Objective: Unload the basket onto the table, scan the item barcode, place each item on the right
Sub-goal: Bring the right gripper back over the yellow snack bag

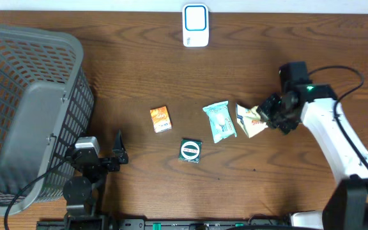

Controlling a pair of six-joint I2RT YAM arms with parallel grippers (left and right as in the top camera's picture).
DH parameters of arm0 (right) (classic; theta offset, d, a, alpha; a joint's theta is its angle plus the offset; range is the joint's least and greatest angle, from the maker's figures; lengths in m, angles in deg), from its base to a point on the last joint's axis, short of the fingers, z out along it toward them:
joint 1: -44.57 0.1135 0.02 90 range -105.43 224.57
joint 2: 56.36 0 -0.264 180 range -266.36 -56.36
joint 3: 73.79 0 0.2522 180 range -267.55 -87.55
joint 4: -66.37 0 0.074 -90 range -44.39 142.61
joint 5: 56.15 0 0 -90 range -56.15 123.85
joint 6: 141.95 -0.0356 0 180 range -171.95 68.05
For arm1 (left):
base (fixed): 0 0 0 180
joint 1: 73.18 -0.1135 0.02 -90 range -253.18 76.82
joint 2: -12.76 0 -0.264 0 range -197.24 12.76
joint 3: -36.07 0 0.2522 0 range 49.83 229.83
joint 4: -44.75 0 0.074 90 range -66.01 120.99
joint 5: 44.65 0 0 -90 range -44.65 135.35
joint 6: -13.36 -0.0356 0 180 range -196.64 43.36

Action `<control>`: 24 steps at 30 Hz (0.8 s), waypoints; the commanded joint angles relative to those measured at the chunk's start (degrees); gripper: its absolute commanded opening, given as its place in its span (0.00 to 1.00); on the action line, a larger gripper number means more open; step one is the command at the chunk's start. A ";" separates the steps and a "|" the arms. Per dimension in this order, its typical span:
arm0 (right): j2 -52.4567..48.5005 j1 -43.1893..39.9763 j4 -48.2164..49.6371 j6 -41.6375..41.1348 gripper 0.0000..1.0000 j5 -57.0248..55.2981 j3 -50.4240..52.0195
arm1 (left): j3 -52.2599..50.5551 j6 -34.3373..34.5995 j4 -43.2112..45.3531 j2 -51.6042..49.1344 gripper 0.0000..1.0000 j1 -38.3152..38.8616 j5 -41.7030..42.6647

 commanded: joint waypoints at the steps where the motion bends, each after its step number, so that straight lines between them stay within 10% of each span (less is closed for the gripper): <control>1: 3.08 -0.35 -3.67 -0.24 0.02 10.19 -3.89 | -1.20 0.48 -1.27 0.04 0.98 -0.09 0.28; 19: 3.63 -0.94 -22.67 -9.01 0.01 37.73 -3.89 | -1.20 0.50 -1.27 0.04 0.98 -0.09 0.28; 24: 3.65 -0.04 -13.29 13.29 0.21 32.00 -3.89 | -1.20 0.48 -1.27 0.04 0.98 -0.09 0.31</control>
